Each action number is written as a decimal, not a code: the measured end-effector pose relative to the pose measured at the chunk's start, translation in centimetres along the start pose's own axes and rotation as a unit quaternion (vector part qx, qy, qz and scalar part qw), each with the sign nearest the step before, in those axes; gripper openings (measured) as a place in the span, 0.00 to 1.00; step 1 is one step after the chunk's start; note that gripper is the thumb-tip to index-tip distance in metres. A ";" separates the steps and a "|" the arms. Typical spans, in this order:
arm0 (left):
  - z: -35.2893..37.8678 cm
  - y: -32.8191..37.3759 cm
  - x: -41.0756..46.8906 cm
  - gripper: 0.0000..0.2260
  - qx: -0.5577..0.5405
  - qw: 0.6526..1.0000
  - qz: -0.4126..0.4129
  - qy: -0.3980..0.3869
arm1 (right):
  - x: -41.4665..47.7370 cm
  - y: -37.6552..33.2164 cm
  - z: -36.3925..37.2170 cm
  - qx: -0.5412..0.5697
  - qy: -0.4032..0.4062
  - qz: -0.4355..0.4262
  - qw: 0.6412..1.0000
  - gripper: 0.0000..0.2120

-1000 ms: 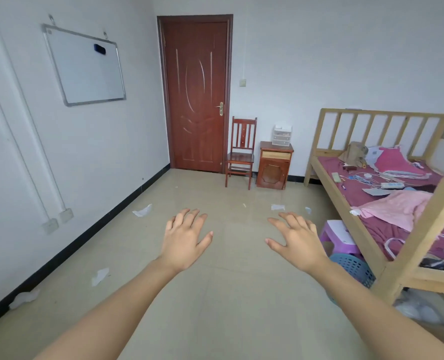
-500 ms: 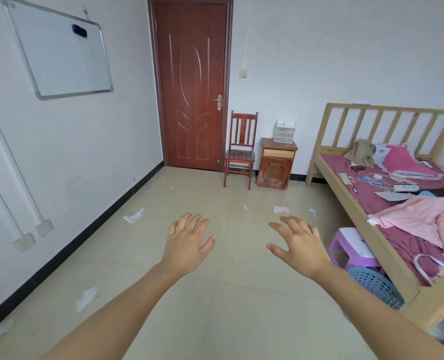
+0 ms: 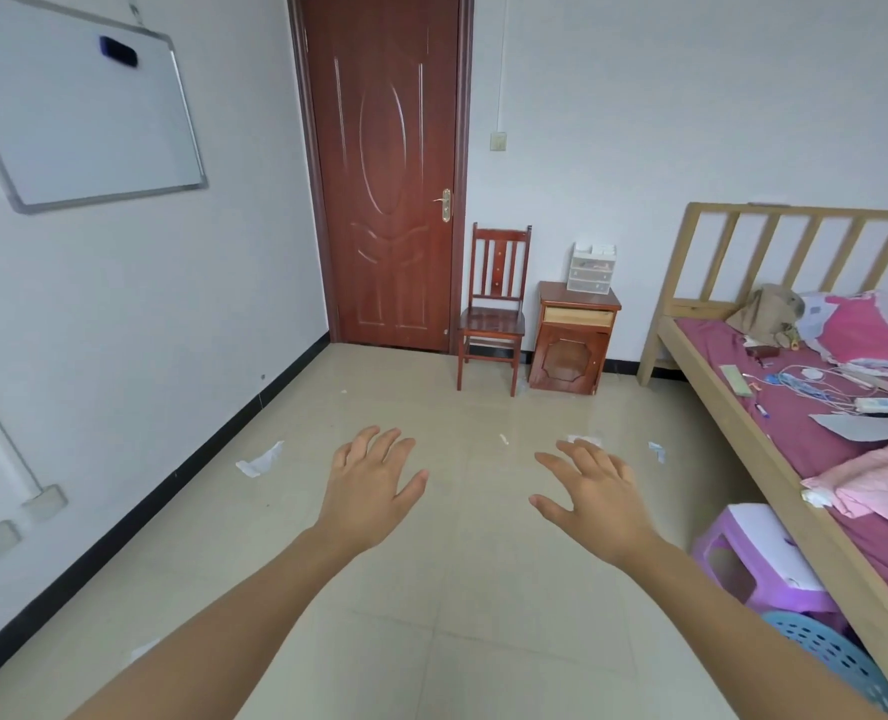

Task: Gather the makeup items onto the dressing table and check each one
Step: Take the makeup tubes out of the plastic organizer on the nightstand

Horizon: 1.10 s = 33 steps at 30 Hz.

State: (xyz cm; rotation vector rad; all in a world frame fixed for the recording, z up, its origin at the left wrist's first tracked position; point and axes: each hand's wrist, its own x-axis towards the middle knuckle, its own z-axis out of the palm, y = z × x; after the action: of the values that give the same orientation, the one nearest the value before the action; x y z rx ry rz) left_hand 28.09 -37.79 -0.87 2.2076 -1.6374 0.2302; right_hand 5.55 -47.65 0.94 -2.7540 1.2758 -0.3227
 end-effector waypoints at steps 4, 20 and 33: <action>2.6 -2.0 7.2 0.40 0.003 1.000 0.001 -0.003 | 7.9 2.0 1.3 -0.023 -0.009 0.002 1.000 0.26; 14.8 -2.2 37.2 0.40 -0.030 0.996 0.084 -0.032 | 32.2 15.2 3.5 -0.019 -0.007 0.100 0.995 0.25; 25.1 7.6 61.3 0.40 -0.020 0.997 0.064 -0.048 | 52.1 35.5 3.7 -0.001 0.012 0.110 0.994 0.25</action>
State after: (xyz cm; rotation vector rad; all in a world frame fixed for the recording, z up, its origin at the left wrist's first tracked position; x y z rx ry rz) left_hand 37.43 -103.86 -0.79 2.1163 -1.8213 0.1243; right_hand 12.82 -110.37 -0.62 -2.5842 1.5663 -0.3358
